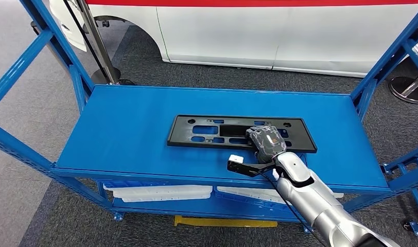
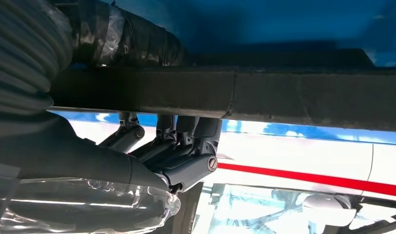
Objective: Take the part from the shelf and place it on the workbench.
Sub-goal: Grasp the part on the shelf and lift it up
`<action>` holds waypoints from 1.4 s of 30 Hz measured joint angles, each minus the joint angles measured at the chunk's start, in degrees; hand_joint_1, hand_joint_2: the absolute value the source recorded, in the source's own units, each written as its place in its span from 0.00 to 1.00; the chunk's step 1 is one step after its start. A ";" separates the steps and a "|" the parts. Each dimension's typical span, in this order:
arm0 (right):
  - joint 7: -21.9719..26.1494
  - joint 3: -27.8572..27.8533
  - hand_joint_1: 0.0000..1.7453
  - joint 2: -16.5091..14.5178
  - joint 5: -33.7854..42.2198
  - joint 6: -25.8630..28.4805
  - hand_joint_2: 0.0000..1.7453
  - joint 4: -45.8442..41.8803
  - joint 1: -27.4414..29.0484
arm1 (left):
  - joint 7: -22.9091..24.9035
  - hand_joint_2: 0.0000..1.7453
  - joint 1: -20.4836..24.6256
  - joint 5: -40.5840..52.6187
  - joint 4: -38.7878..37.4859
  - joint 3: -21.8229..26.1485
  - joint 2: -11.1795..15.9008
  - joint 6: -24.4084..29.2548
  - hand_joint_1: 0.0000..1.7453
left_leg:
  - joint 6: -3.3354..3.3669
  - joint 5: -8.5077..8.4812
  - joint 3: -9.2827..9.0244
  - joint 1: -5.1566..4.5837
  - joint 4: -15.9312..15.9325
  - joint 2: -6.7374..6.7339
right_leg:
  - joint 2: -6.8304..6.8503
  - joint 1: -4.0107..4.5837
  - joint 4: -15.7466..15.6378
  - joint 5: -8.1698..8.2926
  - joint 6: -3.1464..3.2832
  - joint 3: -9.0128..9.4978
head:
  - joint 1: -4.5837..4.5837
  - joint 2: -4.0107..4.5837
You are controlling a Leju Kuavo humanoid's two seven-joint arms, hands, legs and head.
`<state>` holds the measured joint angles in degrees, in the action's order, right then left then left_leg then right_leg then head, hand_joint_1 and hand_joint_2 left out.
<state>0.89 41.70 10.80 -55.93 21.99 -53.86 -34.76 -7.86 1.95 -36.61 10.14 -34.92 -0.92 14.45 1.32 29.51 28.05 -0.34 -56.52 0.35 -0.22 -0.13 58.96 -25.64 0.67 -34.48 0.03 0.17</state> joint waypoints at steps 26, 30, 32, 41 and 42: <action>1.37 -1.47 1.00 -0.42 0.45 7.02 1.00 -1.91 2.56 | -0.85 1.00 -0.15 -2.07 0.00 0.78 0.00 -2.86 0.00 | 0.00 0.01 -0.06 0.00 0.00 0.01 | 0.04 -0.01 -0.01 -0.01 -0.01 0.11 | -0.01 0.00; 1.40 -1.96 1.00 -0.51 0.11 7.67 1.00 -3.19 3.68 | -0.60 1.00 -0.16 -1.79 0.00 0.78 0.00 -2.79 0.00 | -0.01 0.03 -0.07 0.00 0.00 0.00 | 0.02 0.00 -0.01 -0.01 -0.02 0.09 | 0.00 0.00; 1.83 -2.28 1.00 -0.55 -0.23 8.74 1.00 -3.78 4.14 | -0.50 1.00 -0.19 -1.92 0.00 0.79 0.00 -2.92 0.00 | -0.01 0.03 -0.07 0.00 0.00 0.00 | 0.03 0.00 -0.02 -0.01 -0.02 0.09 | -0.01 0.00; 8.05 -10.65 1.00 -1.30 -12.33 17.50 1.00 -16.12 8.83 | 0.53 1.00 -0.38 -2.38 0.00 0.78 0.02 -2.17 0.00 | 0.16 0.18 0.13 -0.23 -0.42 0.03 | 0.08 -0.10 -0.07 0.06 -0.19 0.06 | -0.01 0.00; 8.36 -11.40 1.00 -1.23 -12.84 17.52 1.00 -17.40 9.06 | 0.49 1.00 -0.39 -2.37 0.00 0.78 0.02 -2.09 0.00 | 0.21 0.21 0.17 -0.25 -0.51 0.03 | 0.08 -0.11 -0.07 0.10 -0.28 0.06 | -0.01 0.00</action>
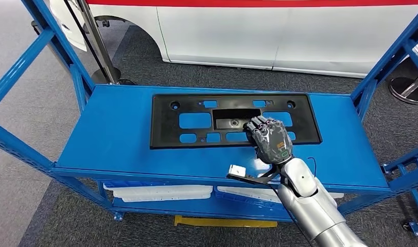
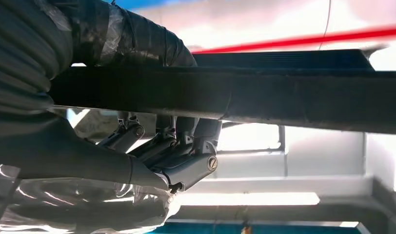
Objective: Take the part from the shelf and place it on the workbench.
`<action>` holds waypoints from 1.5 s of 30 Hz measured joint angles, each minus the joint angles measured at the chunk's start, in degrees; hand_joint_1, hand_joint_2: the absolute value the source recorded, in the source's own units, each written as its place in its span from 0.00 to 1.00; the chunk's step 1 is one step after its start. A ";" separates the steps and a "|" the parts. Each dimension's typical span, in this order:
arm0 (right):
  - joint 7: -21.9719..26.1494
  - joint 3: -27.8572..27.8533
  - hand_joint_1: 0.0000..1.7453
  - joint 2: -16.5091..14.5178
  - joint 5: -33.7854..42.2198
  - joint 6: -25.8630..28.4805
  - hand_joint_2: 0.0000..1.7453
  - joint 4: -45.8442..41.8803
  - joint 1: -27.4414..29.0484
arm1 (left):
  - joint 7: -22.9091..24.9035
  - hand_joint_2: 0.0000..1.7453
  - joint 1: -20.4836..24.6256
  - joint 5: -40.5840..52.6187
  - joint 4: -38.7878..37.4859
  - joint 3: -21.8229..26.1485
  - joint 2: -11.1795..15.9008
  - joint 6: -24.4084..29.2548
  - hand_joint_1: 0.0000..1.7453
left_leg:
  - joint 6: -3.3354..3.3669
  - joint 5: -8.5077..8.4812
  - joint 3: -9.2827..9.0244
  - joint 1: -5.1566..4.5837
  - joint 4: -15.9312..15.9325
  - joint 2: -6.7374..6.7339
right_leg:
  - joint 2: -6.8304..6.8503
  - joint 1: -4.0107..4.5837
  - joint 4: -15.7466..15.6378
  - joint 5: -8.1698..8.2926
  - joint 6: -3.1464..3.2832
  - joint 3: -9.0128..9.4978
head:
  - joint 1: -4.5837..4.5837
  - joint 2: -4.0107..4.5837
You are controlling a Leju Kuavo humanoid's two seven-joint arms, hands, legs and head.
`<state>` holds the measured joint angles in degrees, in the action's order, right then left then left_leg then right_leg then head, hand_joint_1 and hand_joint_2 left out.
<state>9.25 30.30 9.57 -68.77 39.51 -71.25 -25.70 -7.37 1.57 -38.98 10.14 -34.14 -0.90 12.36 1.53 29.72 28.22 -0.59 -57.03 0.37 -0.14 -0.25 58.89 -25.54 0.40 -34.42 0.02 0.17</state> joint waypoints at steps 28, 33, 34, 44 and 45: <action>-2.95 3.45 1.00 7.64 1.69 0.07 1.00 -4.53 -1.31 | 0.05 1.00 0.37 0.01 0.00 -0.07 -0.09 0.30 0.00 | -1.01 5.39 5.66 1.10 -13.38 -0.23 | 0.16 0.26 1.87 1.62 1.18 -3.78 | 0.00 0.00; -3.17 4.17 1.00 7.95 2.13 0.02 1.00 -4.42 -1.77 | 0.08 1.00 0.60 0.02 0.00 -0.07 0.03 0.51 0.00 | 0.37 1.05 -0.42 -0.11 -1.10 -0.27 | 0.19 0.11 1.16 3.92 -0.08 -4.56 | -0.01 0.00; -3.20 4.31 1.00 8.04 2.20 0.01 1.00 -4.37 -1.81 | 0.09 1.00 0.59 0.02 0.00 -0.07 0.00 0.54 0.00 | 0.54 0.34 -0.09 -0.12 -0.57 -0.30 | 0.21 0.06 0.82 4.49 -0.46 -4.64 | -0.01 0.00; -3.39 5.31 1.00 8.67 4.43 -0.52 1.00 -3.64 -1.79 | 0.09 1.00 0.54 0.01 0.00 -0.07 -0.19 0.75 0.00 | 1.11 -6.22 7.34 0.55 -0.37 -1.08 | 0.15 -0.96 11.41 -3.20 -2.67 -2.43 | 0.17 0.00; -3.36 5.35 1.00 8.68 4.71 -0.63 1.00 -3.66 -1.83 | 0.10 1.00 0.54 -0.01 0.00 -0.08 -0.21 0.77 0.00 | 0.85 -6.49 8.16 0.56 -0.99 -1.06 | 0.16 -0.92 7.31 -3.19 -2.67 0.60 | 0.17 0.00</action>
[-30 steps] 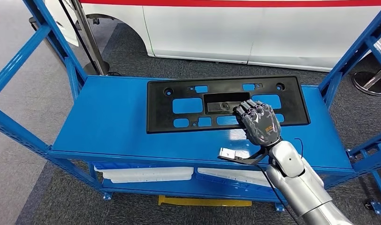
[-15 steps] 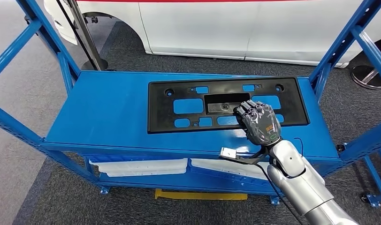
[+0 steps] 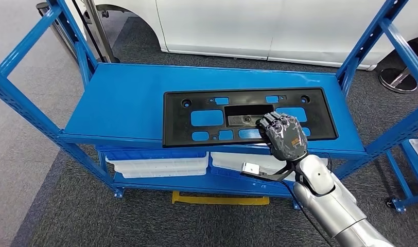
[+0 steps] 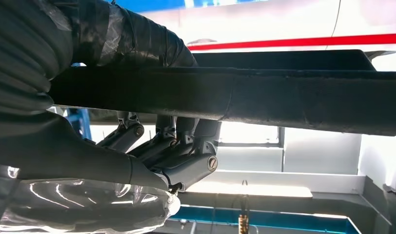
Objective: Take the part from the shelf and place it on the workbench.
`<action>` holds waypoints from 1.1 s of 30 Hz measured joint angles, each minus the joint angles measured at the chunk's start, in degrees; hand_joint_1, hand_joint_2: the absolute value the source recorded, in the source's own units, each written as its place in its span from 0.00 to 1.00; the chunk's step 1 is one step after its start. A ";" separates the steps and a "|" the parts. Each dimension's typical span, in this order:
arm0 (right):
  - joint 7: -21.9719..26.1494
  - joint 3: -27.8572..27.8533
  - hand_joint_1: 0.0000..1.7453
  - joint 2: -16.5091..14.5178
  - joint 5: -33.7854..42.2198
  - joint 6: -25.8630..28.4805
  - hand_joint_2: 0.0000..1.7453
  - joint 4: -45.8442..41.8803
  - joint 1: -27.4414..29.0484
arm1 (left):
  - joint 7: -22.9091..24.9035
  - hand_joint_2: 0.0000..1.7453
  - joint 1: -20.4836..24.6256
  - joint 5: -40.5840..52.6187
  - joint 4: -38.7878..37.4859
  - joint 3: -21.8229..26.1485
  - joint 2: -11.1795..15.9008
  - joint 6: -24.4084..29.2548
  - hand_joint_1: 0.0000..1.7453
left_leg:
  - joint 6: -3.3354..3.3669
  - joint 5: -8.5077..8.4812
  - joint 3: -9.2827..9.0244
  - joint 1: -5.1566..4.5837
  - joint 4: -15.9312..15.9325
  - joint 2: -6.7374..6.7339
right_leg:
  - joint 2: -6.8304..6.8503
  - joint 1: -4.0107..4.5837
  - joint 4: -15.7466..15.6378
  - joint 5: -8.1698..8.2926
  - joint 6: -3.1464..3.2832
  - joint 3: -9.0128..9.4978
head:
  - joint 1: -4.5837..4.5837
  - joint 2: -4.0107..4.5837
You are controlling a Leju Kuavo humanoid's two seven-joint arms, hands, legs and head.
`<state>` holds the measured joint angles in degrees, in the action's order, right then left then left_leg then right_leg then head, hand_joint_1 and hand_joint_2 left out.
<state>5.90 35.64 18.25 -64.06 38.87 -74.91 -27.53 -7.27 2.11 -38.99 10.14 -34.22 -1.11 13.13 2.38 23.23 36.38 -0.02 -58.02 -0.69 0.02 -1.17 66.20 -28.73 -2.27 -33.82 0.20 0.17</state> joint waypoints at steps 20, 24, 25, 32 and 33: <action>-0.45 1.18 1.00 -1.14 1.52 -3.64 1.00 -0.69 0.30 | 0.45 1.00 -0.19 -1.98 -0.07 0.57 0.28 -0.69 0.00 | -1.22 6.56 -8.69 -0.17 1.30 0.89 | 0.04 0.40 -7.16 7.86 1.69 -4.77 | -0.06 0.00; -0.75 1.81 1.00 -1.72 1.29 -3.80 1.00 -0.69 0.77 | 0.61 1.00 -0.16 -2.22 -0.09 0.64 0.42 -0.69 0.00 | 0.60 3.50 -6.18 -0.09 1.90 0.31 | -0.03 0.18 0.10 -0.60 1.00 -7.24 | -0.04 0.00; -0.80 1.91 1.00 -1.82 1.30 -3.86 1.00 -0.69 0.83 | 0.61 1.00 -0.23 -2.24 -0.10 0.66 0.45 -0.69 0.00 | 0.74 2.76 -5.16 -0.17 1.80 0.25 | -0.03 0.18 3.98 -3.11 0.87 -8.03 | -0.04 0.00; -0.89 2.24 1.00 -2.80 2.50 -4.01 1.00 -0.90 1.20 | 0.50 1.00 -0.42 -2.37 -0.11 0.67 0.57 -0.68 0.00 | -0.28 -0.91 1.08 -0.41 -0.38 0.12 | 0.11 0.55 -4.37 -1.36 1.52 3.83 | -0.08 0.00; -0.85 2.25 1.00 -2.96 2.57 -3.99 1.00 -0.98 1.17 | 0.49 1.00 -0.44 -2.37 -0.11 0.67 0.59 -0.68 0.00 | -0.62 -1.32 1.34 -0.41 -0.55 0.10 | 0.11 0.77 -6.69 -2.26 1.83 5.24 | -0.09 0.00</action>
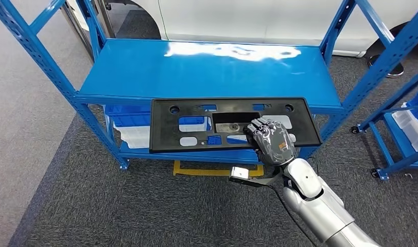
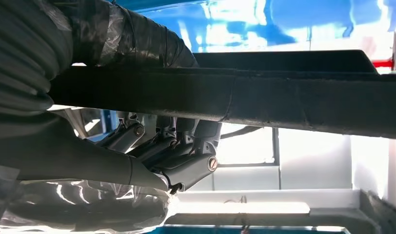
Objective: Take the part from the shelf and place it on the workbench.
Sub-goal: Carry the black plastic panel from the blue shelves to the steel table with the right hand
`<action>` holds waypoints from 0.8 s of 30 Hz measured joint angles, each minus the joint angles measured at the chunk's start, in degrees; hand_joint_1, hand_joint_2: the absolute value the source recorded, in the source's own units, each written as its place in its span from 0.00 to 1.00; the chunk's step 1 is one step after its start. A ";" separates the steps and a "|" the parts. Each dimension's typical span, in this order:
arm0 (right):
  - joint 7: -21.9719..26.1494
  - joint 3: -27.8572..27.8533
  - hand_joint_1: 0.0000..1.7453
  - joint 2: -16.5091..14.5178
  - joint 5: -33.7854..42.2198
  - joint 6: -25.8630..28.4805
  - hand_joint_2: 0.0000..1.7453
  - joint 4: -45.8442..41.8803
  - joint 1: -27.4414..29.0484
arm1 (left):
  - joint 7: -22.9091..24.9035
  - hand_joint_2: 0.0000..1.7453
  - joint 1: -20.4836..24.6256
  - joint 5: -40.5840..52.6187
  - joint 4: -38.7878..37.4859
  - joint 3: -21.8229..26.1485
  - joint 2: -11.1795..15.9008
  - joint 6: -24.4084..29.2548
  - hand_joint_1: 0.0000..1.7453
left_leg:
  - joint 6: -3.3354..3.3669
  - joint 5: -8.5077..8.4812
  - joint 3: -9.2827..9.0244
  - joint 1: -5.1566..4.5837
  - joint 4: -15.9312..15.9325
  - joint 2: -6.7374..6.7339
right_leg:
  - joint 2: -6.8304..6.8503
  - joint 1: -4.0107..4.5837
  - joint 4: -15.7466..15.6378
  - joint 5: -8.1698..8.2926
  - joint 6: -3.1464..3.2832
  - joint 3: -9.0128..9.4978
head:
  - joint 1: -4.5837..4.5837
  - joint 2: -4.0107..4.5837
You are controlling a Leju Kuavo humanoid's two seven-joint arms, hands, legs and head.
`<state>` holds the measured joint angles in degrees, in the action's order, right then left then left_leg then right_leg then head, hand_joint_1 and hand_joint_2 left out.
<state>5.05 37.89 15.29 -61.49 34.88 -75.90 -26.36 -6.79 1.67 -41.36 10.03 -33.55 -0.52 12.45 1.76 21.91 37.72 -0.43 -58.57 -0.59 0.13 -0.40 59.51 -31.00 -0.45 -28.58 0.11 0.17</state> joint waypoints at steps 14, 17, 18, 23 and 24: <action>-0.17 0.06 1.00 -1.99 0.91 -1.60 1.00 -0.87 -0.51 | -0.80 1.00 0.08 -0.60 -0.20 0.21 0.43 -0.30 0.00 | -2.79 7.99 -8.53 1.56 -3.17 0.76 | 0.30 -0.11 -0.49 8.64 0.97 -9.66 | -0.06 0.00; -0.31 0.03 1.00 -2.24 0.90 -1.86 1.00 -1.26 -0.71 | -0.99 1.00 0.08 -0.64 -0.22 0.28 0.81 -0.54 0.00 | -1.59 8.84 -11.03 0.94 1.92 0.99 | 0.36 -0.37 -0.64 10.45 -0.17 -10.30 | -0.03 0.01; -0.33 0.03 1.00 -2.29 0.89 -1.94 1.00 -1.29 -0.66 | -1.02 1.00 0.09 -0.65 -0.27 0.30 0.95 -0.65 0.00 | -1.04 8.16 -10.48 0.84 2.04 0.79 | 0.27 -0.58 -0.59 10.41 -0.49 -10.60 | -0.04 0.01; -0.76 0.05 1.00 -2.45 0.23 -2.36 1.00 -1.32 -0.46 | -1.11 1.00 -0.05 -0.64 -0.42 0.35 1.69 -1.12 0.00 | 1.07 4.24 -6.31 0.39 2.26 0.15 | -0.02 -0.85 12.29 -1.69 -1.15 -13.98 | 0.09 0.00; -0.87 0.05 1.00 -2.53 0.20 -2.51 1.00 -1.32 -0.43 | -1.34 1.00 -0.15 -0.62 -0.43 0.35 1.82 -1.33 0.00 | 1.08 3.59 -5.23 0.23 2.14 0.31 | -0.03 -0.82 15.12 -1.95 -1.11 -14.09 | 0.09 0.00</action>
<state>4.18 37.94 12.76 -61.29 32.37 -77.22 -26.79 -8.12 1.52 -41.99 9.61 -33.20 1.30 11.12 2.84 25.50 32.49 -0.20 -56.43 -0.28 0.10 -1.22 74.63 -32.95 -1.56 -42.67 0.20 0.17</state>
